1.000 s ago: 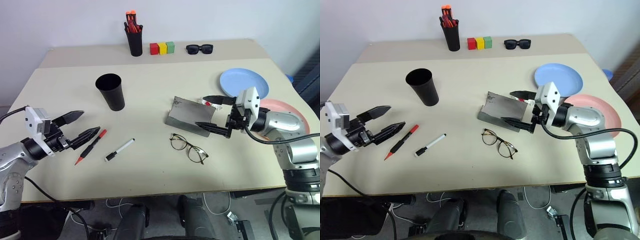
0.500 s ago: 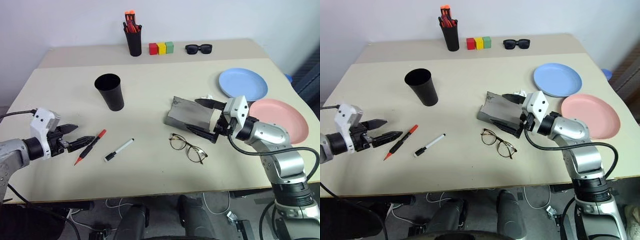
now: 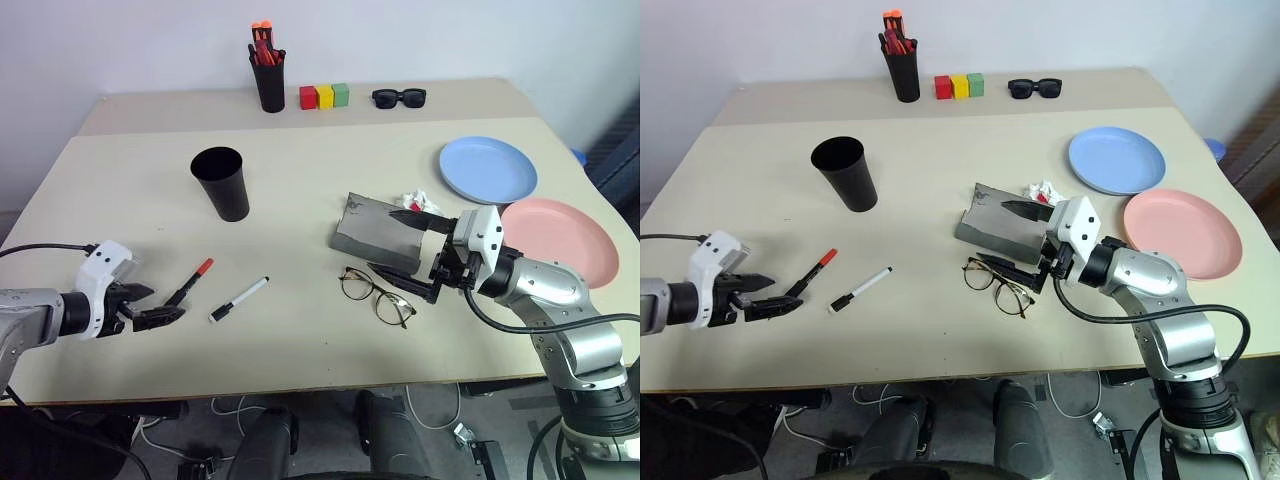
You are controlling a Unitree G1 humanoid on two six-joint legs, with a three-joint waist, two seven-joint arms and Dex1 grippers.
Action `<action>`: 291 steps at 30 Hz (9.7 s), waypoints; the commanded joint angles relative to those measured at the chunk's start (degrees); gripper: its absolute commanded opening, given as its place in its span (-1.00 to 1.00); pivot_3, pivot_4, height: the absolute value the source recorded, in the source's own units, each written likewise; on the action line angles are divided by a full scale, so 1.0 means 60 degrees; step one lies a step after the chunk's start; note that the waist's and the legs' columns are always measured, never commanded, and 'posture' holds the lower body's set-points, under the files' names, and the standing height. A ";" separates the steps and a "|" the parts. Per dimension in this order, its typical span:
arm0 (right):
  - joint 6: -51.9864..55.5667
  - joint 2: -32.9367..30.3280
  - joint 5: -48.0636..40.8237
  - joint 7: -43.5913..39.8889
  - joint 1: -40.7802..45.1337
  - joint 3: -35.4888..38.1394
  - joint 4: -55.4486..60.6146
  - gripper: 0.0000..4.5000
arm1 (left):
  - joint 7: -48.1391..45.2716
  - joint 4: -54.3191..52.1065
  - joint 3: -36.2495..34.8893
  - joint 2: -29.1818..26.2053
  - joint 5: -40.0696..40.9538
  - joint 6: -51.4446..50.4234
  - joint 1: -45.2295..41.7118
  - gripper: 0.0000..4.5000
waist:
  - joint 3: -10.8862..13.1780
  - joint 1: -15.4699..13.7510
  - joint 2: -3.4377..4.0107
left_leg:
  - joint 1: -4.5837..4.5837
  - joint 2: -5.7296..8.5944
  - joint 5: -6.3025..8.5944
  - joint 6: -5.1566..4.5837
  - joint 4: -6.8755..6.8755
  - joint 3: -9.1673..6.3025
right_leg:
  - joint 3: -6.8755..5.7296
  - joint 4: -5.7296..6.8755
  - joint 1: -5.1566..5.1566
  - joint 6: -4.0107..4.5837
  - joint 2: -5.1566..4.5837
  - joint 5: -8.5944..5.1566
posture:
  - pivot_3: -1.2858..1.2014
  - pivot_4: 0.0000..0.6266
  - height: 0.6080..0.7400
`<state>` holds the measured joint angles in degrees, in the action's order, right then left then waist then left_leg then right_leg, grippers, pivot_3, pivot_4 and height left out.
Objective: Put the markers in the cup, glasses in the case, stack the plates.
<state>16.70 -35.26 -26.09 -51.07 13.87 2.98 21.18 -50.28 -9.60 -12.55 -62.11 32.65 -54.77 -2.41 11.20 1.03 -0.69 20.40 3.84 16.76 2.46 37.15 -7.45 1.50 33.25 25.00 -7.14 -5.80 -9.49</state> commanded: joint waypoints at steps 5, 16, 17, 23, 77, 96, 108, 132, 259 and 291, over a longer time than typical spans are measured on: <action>-0.0124 -0.0046 0.0007 0.0287 0.0022 0.0193 0.0364 0.98 | 0.0101 0.0184 0.1097 0.0187 -0.0731 0.0218 -0.0819 1.00 | 0.0000 -0.0052 0.0000 | -0.0001 0.0001 -0.0001 0.0001 0.0003 0.0000 | 0.0000 0.0000 -0.0004 0.0001 0.0000 0.0001 | 0.03 -0.52 1.00; 0.0099 -0.0256 -0.0143 0.0182 -0.0170 0.0198 0.0565 1.00 | -0.0419 0.1038 0.1799 0.0340 -0.1249 0.0287 -0.1644 -0.99 | -0.0003 -0.0037 0.0002 | -0.0007 0.0003 -0.0001 0.0000 0.0004 0.0000 | 0.0001 0.0000 -0.0010 -0.0001 -0.0001 0.0001 | 0.03 -0.52 1.00; 0.0071 -0.0257 -0.0122 0.0185 -0.0147 0.0190 0.0538 1.00 | -0.0469 0.1089 0.1790 0.0338 -0.1287 0.0322 -0.1656 -0.99 | -0.0003 -0.0035 0.0002 | -0.0008 0.0002 0.0000 0.0001 0.0003 0.0000 | 0.0000 0.0001 -0.0010 -0.0001 -0.0001 0.0001 | 0.03 -0.52 1.00; 0.0646 -0.0386 -0.0948 -0.0311 -0.0186 0.0231 0.0639 1.00 | 0.0100 0.1987 0.0868 0.1321 -0.1549 0.2330 -0.2737 -0.99 | -0.0003 -0.0096 -0.0001 | -0.0002 0.0003 -0.0001 0.0001 0.0009 -0.0007 | -0.0003 0.0000 -0.0011 -0.0001 -0.0001 0.0002 | 0.03 -0.52 1.00; 0.1342 0.0293 -0.1588 0.0771 0.1198 0.0779 -0.0406 1.00 | 0.0708 1.1420 -0.1151 0.6678 -0.1835 1.3601 -0.8941 -0.40 | -0.0002 -0.0070 -0.0049 | 0.0009 0.0024 -0.0003 0.0003 0.0040 -0.0009 | -0.0009 -0.0009 -0.0022 -0.0017 -0.0011 0.0021 | 0.03 -0.52 1.00; 0.1428 0.0223 -0.1671 0.0388 0.1023 0.0882 -0.0434 1.00 | -0.0413 0.1600 0.0218 0.4123 0.0715 0.4932 -0.5584 0.97 | 0.0000 0.0088 -0.0043 | 0.0013 0.0017 0.0000 -0.0001 0.0019 -0.0017 | -0.0001 0.0010 0.0006 -0.0015 -0.0006 0.0020 | 0.03 -0.52 1.00; 0.1221 0.0315 -0.1506 0.0200 0.0969 0.0712 -0.0581 1.00 | 0.0540 -0.3075 0.0478 0.0403 0.1707 -0.0482 -0.1672 0.97 | 0.0006 0.0164 -0.0032 | -0.0002 0.0012 0.0000 -0.0002 0.0012 -0.0014 | 0.0003 0.0013 -0.0009 -0.0009 -0.0001 0.0010 | 0.03 -0.52 1.00; 0.0955 0.0307 -0.1138 0.0308 0.0898 0.0766 -0.0691 1.00 | 0.2046 -0.3460 0.2959 0.0746 0.0564 -0.2752 -0.2359 -0.32 | 0.0005 0.0146 -0.0035 | 0.0000 0.0012 0.0000 -0.0001 0.0012 -0.0014 | 0.0002 0.0007 -0.0011 -0.0007 -0.0001 0.0009 | 0.03 -0.52 1.00; 0.2105 0.0768 0.2037 -0.1898 0.5291 -0.3129 -0.4963 -0.99 | -0.1011 0.0091 0.0652 0.4961 0.0998 0.4987 -0.3215 1.00 | -0.0003 0.0000 -0.0035 | 0.0006 0.0015 -0.0008 0.0011 0.0021 -0.0007 | -0.0001 -0.0006 -0.0008 -0.0005 -0.0003 0.0018 | 0.03 -0.52 1.00; -0.5460 0.1940 0.4390 -0.3930 0.7715 -0.3479 -1.1937 -0.75 | -0.0721 -0.0168 0.0731 0.4994 0.0883 0.4989 -0.3083 1.00 | -0.0001 0.0047 -0.0032 | 0.0015 0.0017 -0.0013 0.0023 0.0006 -0.0007 | 0.0000 0.0006 0.0021 0.0002 -0.0003 0.0023 | 0.03 -0.52 1.00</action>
<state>-14.47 -23.58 1.32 -73.44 58.28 -19.75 -50.61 -54.57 -9.35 -7.61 -31.92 37.91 -25.64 -20.38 11.20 1.31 -0.88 20.49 3.94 16.68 2.59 37.19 -7.49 1.51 33.29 25.12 -7.13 -5.82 -9.35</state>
